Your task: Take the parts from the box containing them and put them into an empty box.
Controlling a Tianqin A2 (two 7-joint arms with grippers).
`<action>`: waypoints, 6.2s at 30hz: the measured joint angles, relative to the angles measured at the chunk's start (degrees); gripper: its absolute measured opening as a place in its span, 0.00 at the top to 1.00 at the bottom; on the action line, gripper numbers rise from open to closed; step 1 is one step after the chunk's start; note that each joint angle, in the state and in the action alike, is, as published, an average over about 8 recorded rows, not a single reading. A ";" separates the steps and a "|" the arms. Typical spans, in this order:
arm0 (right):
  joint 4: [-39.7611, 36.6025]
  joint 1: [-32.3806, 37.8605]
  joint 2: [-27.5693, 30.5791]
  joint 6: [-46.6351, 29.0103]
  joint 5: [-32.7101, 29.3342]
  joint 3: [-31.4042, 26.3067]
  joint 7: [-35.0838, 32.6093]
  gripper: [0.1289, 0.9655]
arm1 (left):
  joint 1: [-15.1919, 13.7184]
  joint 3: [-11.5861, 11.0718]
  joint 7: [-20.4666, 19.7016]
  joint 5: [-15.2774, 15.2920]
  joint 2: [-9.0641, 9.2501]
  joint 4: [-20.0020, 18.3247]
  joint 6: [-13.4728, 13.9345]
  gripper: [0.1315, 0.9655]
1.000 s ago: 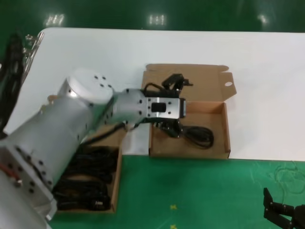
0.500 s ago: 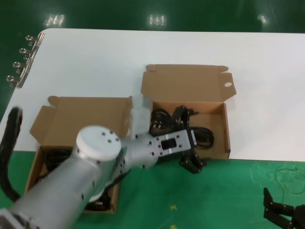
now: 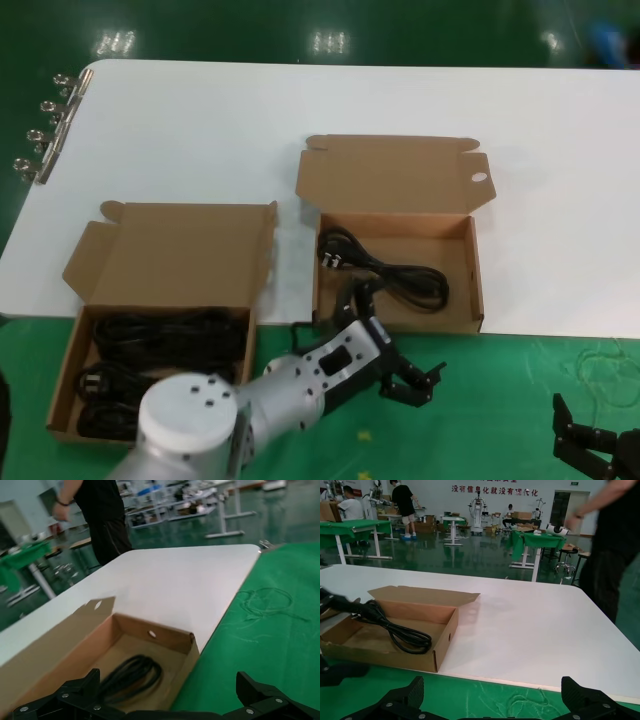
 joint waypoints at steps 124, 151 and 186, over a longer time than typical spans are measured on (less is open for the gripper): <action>0.00 0.00 0.00 0.00 0.01 0.00 -0.01 0.00 | 54.10 -39.14 -29.45 10.21 -10.37 -50.90 -23.94 0.00; 0.00 0.00 0.00 0.00 0.01 0.00 -0.01 0.00 | 54.10 -39.14 -29.46 10.21 -10.37 -50.90 -23.94 0.00; 0.00 0.00 0.00 0.00 0.01 0.00 -0.01 0.00 | 54.10 -39.14 -29.45 10.21 -10.37 -50.90 -23.94 0.00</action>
